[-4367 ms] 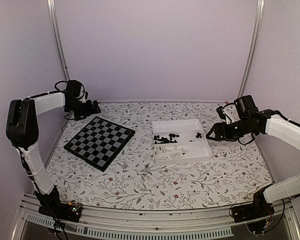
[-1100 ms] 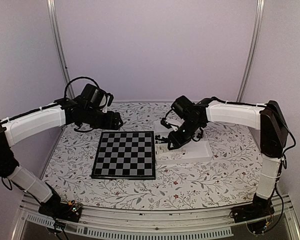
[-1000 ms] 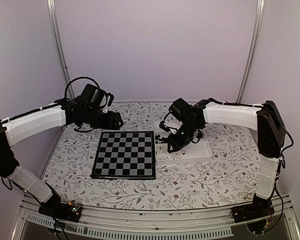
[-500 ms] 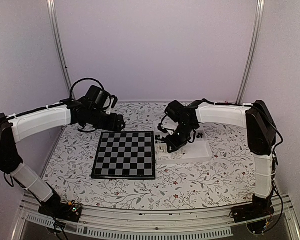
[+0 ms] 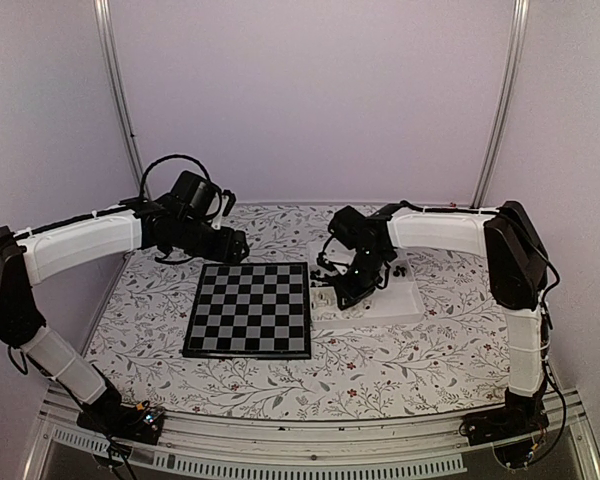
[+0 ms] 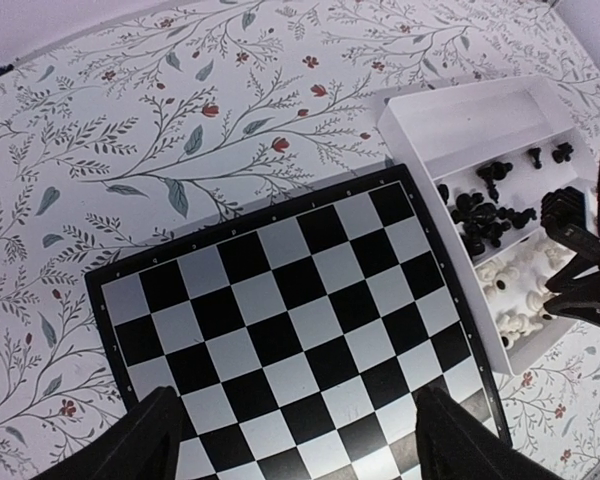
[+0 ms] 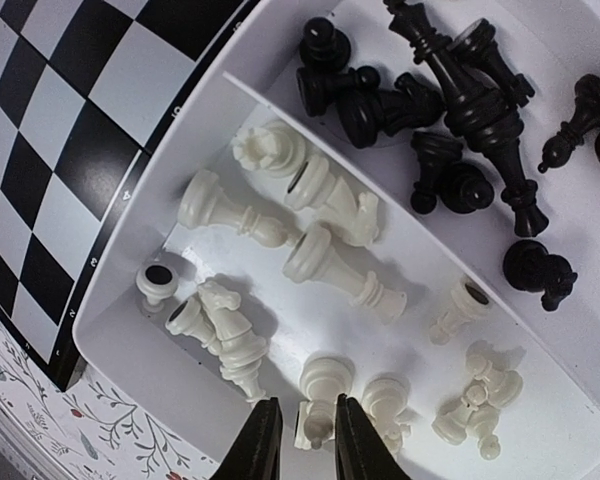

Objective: Set up the chess pieces on the board
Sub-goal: Pick up the chess piece from the storage box.

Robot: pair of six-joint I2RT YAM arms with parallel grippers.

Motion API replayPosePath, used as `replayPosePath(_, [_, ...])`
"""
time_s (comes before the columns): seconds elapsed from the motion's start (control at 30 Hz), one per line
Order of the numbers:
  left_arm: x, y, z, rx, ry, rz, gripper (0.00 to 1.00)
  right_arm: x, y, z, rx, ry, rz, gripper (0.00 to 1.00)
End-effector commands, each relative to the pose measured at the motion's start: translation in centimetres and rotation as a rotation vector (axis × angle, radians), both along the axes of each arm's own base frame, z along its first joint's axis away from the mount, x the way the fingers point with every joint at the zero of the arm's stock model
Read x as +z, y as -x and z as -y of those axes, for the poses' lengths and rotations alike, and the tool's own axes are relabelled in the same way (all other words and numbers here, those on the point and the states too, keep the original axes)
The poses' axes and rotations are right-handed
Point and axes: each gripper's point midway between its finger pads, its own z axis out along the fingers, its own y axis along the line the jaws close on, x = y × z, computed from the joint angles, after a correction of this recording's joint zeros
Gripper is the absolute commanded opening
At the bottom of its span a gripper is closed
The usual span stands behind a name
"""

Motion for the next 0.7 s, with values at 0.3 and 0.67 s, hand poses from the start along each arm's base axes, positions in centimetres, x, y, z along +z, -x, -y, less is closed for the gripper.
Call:
replayPosePath(0.3, [0.1, -0.6, -0.5, 0.006, -0.012, 0.011, 0.83, -0.8, -0.1, 0.6, -0.013, 0.042, -0.012, 0.12])
replayPosePath(0.67, [0.6, 0.1, -0.9, 0.012, 0.004, 0.017, 0.83, 6.2, -0.6, -1.0, -0.025, -0.007, 0.089, 0.0])
